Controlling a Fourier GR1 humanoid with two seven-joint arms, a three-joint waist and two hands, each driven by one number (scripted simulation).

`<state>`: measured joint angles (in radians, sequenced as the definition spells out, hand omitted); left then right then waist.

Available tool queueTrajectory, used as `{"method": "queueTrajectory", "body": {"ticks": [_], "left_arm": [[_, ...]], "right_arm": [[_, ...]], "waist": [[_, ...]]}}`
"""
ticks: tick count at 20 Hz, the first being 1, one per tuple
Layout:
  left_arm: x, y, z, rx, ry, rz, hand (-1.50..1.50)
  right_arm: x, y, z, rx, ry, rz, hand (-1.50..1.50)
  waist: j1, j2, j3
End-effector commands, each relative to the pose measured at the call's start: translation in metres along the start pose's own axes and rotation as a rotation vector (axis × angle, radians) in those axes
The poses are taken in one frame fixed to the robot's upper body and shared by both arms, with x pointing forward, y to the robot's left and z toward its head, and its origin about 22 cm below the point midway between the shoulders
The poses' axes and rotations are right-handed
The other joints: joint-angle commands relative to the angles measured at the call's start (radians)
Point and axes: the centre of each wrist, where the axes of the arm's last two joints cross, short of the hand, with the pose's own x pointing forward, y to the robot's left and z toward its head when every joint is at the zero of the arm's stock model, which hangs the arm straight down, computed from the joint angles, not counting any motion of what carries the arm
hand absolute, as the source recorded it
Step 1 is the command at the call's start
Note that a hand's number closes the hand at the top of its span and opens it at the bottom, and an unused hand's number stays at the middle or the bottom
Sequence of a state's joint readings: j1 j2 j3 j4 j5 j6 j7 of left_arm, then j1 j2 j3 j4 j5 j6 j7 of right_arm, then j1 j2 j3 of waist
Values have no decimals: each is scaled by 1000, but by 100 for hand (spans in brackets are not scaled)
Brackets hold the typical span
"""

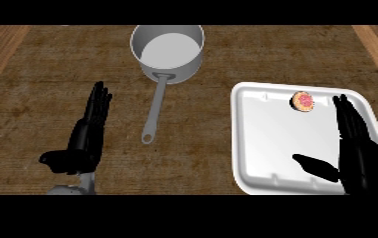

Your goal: Pick the cupcake from the tray and place it in the pot

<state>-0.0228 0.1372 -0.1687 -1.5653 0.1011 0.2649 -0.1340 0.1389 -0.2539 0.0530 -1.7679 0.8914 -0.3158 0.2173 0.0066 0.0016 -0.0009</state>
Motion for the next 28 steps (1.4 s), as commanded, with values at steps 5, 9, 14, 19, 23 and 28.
{"method": "queueTrajectory", "body": {"ticks": [5,9,14,19,23,28], "left_arm": [[-6,18,13,18,14,-10,0],[-8,-8,11,8,7,-4,0],[-4,8,20,10,4,-1,0],[-11,5,-2,-6,1,-19,0],[5,20,11,-2,-2,-10,0],[-6,11,3,4,-10,4,0]], "right_arm": [[-9,6,-26,93,49,28,-150],[-2,35,-30,87,44,15,-150],[-13,51,-43,78,51,45,-150],[-29,45,-59,74,64,26,-150],[-28,58,-56,80,66,16,-150],[-10,72,-54,-60,-56,103,150]], "waist": [[-5,-2,1],[-5,-2,1],[-3,-2,1],[-6,-1,1],[-3,-2,1],[-2,-1,1]]}}
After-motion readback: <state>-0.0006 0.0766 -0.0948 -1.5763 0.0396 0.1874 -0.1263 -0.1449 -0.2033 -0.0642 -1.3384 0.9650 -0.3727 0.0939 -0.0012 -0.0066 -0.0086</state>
